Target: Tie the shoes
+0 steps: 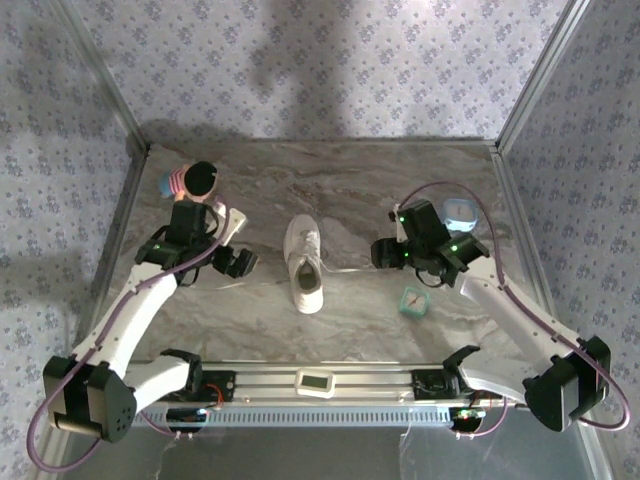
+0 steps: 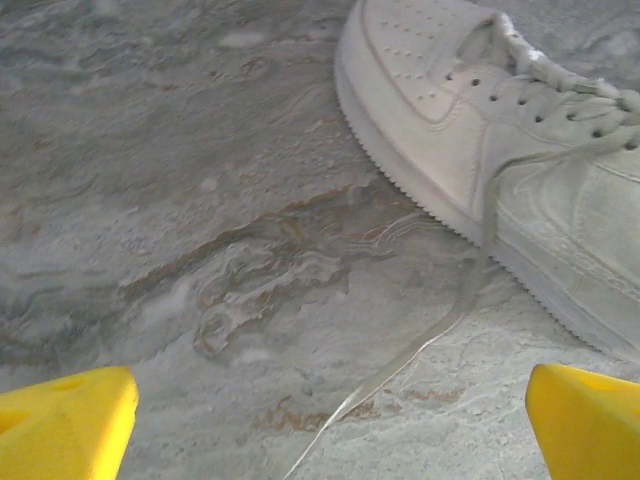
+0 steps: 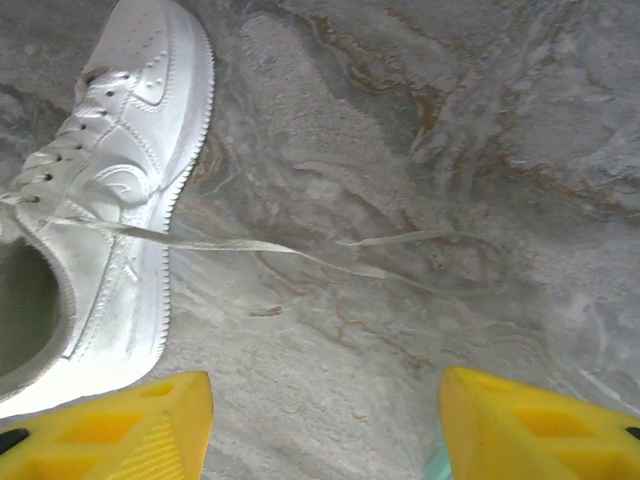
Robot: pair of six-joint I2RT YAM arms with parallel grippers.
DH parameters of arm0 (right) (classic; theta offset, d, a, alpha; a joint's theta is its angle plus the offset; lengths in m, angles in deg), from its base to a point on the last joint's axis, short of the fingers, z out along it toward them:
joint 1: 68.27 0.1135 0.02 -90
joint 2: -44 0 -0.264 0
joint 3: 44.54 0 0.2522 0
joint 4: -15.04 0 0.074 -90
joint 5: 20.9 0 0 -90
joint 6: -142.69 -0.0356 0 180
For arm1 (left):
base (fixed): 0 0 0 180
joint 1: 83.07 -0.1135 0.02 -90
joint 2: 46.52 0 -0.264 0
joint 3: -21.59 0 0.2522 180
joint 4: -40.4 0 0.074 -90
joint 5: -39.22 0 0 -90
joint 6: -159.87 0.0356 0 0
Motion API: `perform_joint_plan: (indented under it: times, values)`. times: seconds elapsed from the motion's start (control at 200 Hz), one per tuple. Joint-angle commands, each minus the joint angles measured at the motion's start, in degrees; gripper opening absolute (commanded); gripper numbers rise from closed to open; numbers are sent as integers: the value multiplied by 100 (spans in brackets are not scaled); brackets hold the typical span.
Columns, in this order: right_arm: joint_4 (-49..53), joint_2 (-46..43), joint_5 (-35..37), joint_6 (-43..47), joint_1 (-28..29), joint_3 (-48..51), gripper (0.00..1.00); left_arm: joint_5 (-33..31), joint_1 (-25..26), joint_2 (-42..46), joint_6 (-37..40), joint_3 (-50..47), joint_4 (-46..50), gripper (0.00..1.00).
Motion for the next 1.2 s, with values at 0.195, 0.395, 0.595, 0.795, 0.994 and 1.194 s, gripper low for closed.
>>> perform_joint_plan:
  times: [0.195, 0.395, 0.595, 0.795, 0.994, 1.194]
  values:
    - [-525, 946, 689, -348, 789, -336, 62, 418, 18, -755, 1232, 363, 1267, 93]
    - [-529, 1393, 853, -396, 1106, -639, 62, 265, 459, -1744, 2067, 438, 1019, 83]
    - [-531, 1425, 1112, -612, 1316, -540, 62, -288, 900, -2969, 2384, 998, 942, 78]
    - [-492, 1313, 1261, -747, 1482, -386, 62, -352, 994, -3706, 2366, 1245, 960, 76]
    - [-354, 1101, 1478, -747, 1495, -307, 62, -588, 1183, -4079, 2365, 1091, 908, 76]
    - [-242, 832, 1585, -728, 1454, -207, 62, -687, 1269, -4350, 2190, 1025, 900, 50]
